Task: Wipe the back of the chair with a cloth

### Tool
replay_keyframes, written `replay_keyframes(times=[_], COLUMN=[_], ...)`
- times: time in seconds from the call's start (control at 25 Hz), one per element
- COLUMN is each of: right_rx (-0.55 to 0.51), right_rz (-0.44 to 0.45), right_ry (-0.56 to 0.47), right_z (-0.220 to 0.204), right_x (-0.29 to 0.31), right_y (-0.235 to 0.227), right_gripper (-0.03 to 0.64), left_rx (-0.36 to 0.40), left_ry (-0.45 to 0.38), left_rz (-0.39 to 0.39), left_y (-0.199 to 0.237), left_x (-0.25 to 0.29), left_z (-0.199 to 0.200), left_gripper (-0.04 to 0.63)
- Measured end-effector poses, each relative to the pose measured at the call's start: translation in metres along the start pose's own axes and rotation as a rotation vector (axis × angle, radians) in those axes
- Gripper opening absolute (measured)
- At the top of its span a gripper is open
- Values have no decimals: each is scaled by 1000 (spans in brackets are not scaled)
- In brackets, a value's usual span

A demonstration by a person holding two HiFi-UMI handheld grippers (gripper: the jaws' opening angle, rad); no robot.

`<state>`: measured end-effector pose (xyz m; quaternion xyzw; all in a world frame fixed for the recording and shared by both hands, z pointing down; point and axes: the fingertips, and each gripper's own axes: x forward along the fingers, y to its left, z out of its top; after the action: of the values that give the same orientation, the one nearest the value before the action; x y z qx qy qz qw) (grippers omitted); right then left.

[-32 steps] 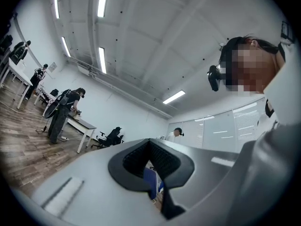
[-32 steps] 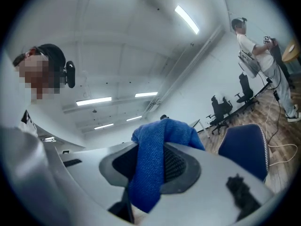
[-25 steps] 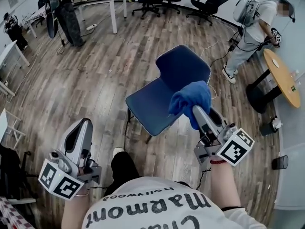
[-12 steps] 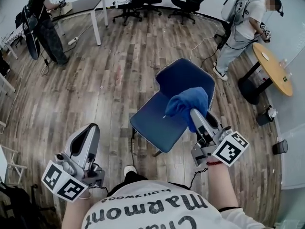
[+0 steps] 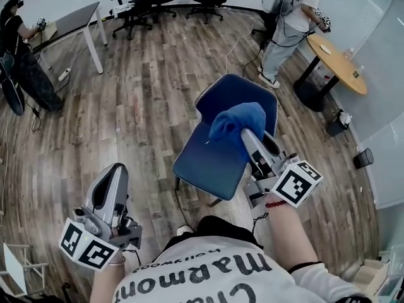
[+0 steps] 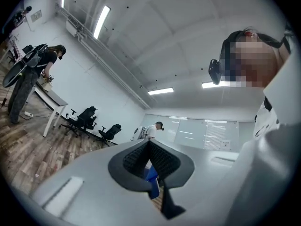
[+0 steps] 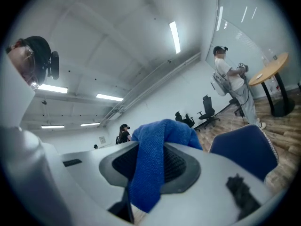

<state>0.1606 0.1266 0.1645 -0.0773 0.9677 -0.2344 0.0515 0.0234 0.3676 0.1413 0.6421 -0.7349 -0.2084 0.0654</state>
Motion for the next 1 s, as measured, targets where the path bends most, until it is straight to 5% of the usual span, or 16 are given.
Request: replay_keyframes(times=[0.24,0.76,1.0], right_rx=[-18,27,15], right_rz=[-46,-195,-230], right_ry=[-7,-23,-7], right_z=[-1,-22,-27], right_x=[18,51,71], right_y=[0,-51,-76], right_gripper=[129,129,129], left_rx=[-36,20,61], left_ry=[17,183,291], left_rz=[-62,-237,-257], left_y=[22,45,52], left_x=[24,111,167], left_z=[-5,-36,-64], left_gripper=[8,9,9])
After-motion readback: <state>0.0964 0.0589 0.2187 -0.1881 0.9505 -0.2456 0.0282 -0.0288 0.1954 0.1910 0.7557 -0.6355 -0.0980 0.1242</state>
